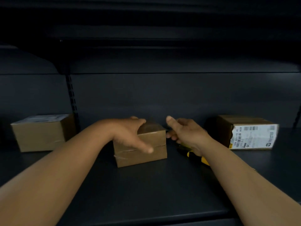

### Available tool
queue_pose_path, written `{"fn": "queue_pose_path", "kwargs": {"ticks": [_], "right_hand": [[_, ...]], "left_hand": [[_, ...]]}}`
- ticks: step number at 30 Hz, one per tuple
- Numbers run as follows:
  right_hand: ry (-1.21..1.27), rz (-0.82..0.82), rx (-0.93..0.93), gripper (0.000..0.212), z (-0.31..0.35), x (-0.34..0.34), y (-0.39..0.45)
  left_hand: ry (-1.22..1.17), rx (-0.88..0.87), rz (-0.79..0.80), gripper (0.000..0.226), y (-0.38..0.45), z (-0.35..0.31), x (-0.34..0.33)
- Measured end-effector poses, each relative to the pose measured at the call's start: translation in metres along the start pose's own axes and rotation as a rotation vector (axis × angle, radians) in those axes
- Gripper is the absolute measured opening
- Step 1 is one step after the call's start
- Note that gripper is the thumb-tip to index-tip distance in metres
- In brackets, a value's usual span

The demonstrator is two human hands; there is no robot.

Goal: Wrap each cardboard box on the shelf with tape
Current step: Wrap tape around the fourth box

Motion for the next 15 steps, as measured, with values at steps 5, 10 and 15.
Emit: {"fn": "queue_pose_path", "kwargs": {"ticks": [5, 10, 15], "right_hand": [[0.274, 0.071, -0.084, 0.012, -0.003, -0.011, 0.005], [0.047, 0.051, -0.134, 0.011, -0.011, -0.010, 0.004], [-0.161, -0.071, 0.112, 0.027, 0.026, -0.003, -0.017]], "left_hand": [[0.019, -0.047, -0.109, 0.101, -0.001, 0.004, -0.011], [0.050, -0.050, -0.122, 0.096, -0.004, 0.005, -0.012], [0.103, -0.025, -0.103, 0.095, -0.004, 0.004, -0.013]]}}
Point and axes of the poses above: each hand's wrist, its own y-axis towards the middle knuckle, its own x-axis out of the back of the hand, z = x × y, the point moved 4 cm from there along y, towards the middle knuckle, and after that the axes turned 3 degrees about y, right-handed, at the moved point
